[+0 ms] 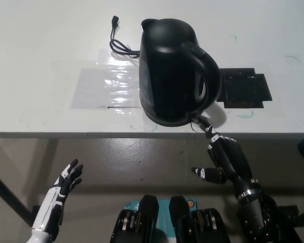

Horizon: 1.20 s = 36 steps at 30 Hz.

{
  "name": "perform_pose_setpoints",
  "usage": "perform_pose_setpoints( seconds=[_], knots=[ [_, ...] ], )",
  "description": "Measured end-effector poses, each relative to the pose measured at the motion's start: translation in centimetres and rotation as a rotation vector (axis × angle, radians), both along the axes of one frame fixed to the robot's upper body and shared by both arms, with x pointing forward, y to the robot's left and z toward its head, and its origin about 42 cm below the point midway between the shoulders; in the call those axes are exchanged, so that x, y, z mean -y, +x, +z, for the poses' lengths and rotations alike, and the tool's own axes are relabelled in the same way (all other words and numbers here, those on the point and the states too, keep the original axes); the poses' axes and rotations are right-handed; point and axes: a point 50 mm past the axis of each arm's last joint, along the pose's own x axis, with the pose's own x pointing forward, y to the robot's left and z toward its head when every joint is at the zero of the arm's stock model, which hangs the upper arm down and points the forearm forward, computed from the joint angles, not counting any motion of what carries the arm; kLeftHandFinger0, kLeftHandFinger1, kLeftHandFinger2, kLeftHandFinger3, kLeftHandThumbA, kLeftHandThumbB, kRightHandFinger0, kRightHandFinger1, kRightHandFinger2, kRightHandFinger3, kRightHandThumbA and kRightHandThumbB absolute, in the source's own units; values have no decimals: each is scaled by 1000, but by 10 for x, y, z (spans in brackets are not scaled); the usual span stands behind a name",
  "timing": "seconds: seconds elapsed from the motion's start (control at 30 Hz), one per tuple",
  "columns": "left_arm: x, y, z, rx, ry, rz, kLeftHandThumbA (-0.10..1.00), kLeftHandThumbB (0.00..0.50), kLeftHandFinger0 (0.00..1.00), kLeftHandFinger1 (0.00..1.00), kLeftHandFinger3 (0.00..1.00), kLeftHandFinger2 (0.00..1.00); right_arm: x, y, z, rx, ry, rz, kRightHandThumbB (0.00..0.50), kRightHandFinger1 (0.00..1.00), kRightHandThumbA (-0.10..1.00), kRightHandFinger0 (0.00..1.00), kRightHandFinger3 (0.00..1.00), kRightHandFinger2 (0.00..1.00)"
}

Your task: A kettle is kept at the center of the table close to the robot and the robot uses its right index finger to press downwards on the transparent start boiling button

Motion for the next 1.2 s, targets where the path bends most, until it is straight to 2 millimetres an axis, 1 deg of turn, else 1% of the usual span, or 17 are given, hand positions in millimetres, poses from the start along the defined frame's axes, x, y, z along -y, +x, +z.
perform_pose_setpoints(
  seconds=[0.1,0.17,0.2,0.33,0.37,0.57,0.77,0.83,0.87,0.93,1.1,1.13,1.2],
  knots=[
    [0,0,0,0,0,0,1000,350,1000,1000,1000,1000,0,1,-1,-3,0,-1,243,0,1000,0,1000,0],
    [0,0,0,0,0,0,1000,348,1000,1000,1000,1000,0,1,-1,-4,0,-1,242,0,1000,0,1000,0],
    [0,0,0,0,0,0,1000,346,1000,1000,1000,1000,0,1,-1,-4,0,-1,252,0,1000,0,1000,0],
    [0,0,0,0,0,-1,1000,337,1000,1000,1000,1000,0,2,-1,-9,0,-1,242,0,1000,0,1000,0],
    [0,0,0,0,0,-2,1000,336,1000,1000,1000,1000,0,3,-2,-12,-1,-2,233,0,1000,0,1000,0],
    [0,0,0,-1,1,-6,1000,332,1000,1000,1000,1000,1,4,-4,-22,-1,-4,237,0,1000,0,1000,0],
    [1,0,0,0,2,-13,1000,334,1000,1000,1000,1000,1,9,-4,-25,-2,-6,228,0,1000,0,1000,0],
    [1,0,0,-1,3,-15,1000,328,1000,1000,1000,1000,1,11,-4,-26,-3,-7,212,0,1000,0,1000,0],
    [1,0,0,-1,3,-16,1000,335,1000,1000,1000,1000,1,12,-3,-26,-3,-7,219,0,1000,0,1000,0],
    [1,0,0,-1,2,-17,1000,331,1000,1000,1000,1000,1,13,-3,-27,-3,-8,234,0,1000,0,1000,0],
    [1,0,1,-1,2,-20,1000,328,1000,1000,1000,1000,1,16,-3,-30,-4,-10,232,0,1000,0,1000,0],
    [1,0,1,-1,2,-22,1000,336,1000,1000,1000,1000,1,16,-3,-30,-4,-10,225,0,1000,0,1000,0],
    [1,1,1,1,2,-22,1000,336,1000,1000,1000,1000,1,16,-3,-30,-3,-10,228,0,1000,0,1000,0]
  ],
)
